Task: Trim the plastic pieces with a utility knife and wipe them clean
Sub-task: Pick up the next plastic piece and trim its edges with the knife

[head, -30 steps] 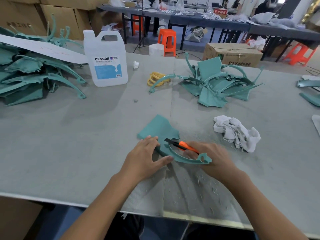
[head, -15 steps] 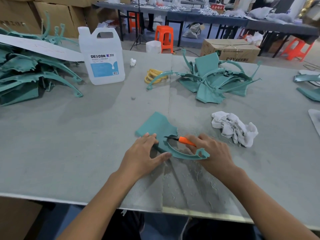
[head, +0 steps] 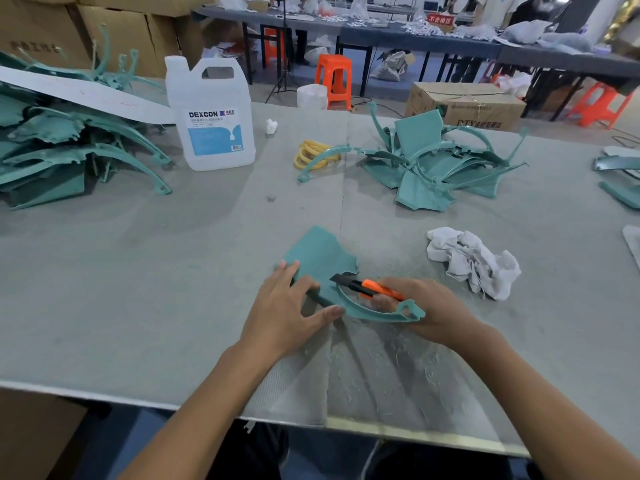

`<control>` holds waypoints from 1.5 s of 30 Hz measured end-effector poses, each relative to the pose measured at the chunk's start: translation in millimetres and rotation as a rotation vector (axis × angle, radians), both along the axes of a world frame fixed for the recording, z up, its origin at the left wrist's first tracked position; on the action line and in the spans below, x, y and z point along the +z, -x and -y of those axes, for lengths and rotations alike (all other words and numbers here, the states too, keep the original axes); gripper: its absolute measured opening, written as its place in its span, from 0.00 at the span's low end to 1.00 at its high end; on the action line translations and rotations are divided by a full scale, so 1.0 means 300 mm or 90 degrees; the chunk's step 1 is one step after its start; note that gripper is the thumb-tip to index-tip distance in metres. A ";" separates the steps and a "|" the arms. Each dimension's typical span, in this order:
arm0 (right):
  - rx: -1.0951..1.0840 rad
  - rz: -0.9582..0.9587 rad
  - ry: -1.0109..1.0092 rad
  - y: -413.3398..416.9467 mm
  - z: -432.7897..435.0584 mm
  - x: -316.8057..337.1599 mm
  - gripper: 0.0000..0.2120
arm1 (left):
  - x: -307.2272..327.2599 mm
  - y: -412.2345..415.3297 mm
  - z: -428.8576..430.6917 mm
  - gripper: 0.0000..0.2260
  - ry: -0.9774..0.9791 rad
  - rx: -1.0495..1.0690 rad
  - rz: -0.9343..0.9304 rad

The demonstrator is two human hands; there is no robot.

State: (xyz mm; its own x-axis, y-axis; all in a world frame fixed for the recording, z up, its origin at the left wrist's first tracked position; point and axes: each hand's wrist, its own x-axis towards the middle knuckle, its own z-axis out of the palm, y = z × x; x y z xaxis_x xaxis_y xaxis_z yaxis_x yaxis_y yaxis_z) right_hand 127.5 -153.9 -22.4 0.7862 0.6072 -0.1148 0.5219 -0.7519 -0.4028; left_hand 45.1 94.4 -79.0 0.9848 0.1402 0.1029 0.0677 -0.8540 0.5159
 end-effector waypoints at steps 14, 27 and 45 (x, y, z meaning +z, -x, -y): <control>0.039 -0.009 0.021 -0.016 0.041 0.003 0.06 | 0.006 -0.005 -0.073 0.31 -0.066 -0.048 -0.008; -0.014 0.021 0.022 -0.051 -0.027 -0.035 0.11 | 0.006 -0.146 -0.146 0.24 -0.096 -0.077 -0.049; 0.043 0.097 0.014 -0.009 0.041 0.017 0.14 | -0.004 -0.150 -0.160 0.23 -0.052 -0.077 -0.033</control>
State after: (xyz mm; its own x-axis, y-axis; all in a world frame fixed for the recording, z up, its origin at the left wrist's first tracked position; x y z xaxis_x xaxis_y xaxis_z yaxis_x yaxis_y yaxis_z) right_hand 130.1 -166.1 -17.2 0.7532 0.6577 -0.0102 0.6253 -0.7208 -0.2990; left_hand 90.2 142.5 -80.2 0.9983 0.0129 0.0574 -0.0139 -0.8963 0.4433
